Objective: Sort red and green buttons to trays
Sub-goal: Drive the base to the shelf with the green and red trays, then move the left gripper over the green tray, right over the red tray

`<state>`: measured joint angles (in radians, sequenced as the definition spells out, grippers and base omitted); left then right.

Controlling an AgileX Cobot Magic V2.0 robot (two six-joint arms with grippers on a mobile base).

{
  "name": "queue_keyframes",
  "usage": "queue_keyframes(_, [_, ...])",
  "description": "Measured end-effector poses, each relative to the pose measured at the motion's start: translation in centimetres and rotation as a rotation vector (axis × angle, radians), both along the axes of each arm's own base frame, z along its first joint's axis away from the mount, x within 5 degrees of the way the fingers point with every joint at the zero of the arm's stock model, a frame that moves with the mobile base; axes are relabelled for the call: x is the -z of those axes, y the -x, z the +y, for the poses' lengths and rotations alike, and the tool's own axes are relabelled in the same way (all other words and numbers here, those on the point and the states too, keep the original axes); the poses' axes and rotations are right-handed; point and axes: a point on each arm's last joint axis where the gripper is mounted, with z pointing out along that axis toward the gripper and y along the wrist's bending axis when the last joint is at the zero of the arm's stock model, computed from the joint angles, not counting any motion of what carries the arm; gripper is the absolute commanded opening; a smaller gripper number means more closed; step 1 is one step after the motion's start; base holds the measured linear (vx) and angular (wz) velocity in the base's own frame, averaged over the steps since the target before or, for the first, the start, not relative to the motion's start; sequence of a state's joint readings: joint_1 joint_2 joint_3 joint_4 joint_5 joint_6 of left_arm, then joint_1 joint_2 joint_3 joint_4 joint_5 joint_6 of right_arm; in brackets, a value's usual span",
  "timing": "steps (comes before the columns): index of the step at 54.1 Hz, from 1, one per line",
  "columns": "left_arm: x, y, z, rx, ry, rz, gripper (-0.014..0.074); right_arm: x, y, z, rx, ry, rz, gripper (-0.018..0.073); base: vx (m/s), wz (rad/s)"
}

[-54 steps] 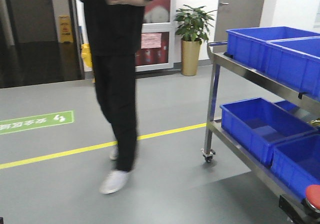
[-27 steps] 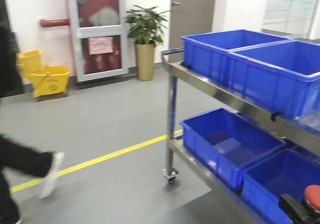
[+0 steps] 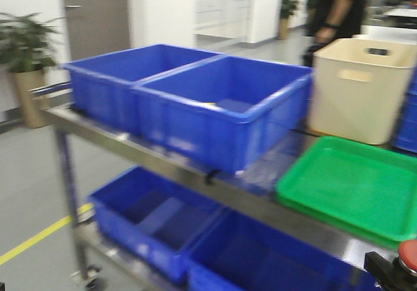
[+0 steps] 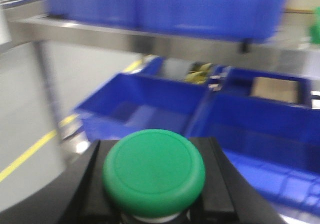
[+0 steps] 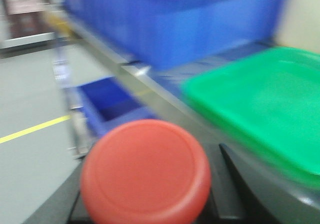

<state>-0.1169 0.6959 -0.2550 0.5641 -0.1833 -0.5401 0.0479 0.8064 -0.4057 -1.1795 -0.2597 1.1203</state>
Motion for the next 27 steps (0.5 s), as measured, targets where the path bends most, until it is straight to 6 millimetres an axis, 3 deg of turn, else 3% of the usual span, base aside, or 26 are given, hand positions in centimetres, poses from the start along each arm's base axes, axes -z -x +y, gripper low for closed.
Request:
queue_keyframes(13, [0.00,0.00,0.00,0.000,0.000,0.000,0.0000,0.00,0.00,-0.01,0.001,0.000,0.000,-0.0008,0.28,-0.87])
queue_keyframes(27, [0.00,0.00,0.00,0.000,0.000,0.000,0.0000,0.00,0.00,-0.01,0.001,0.000,0.000,-0.0008,0.17,-0.65])
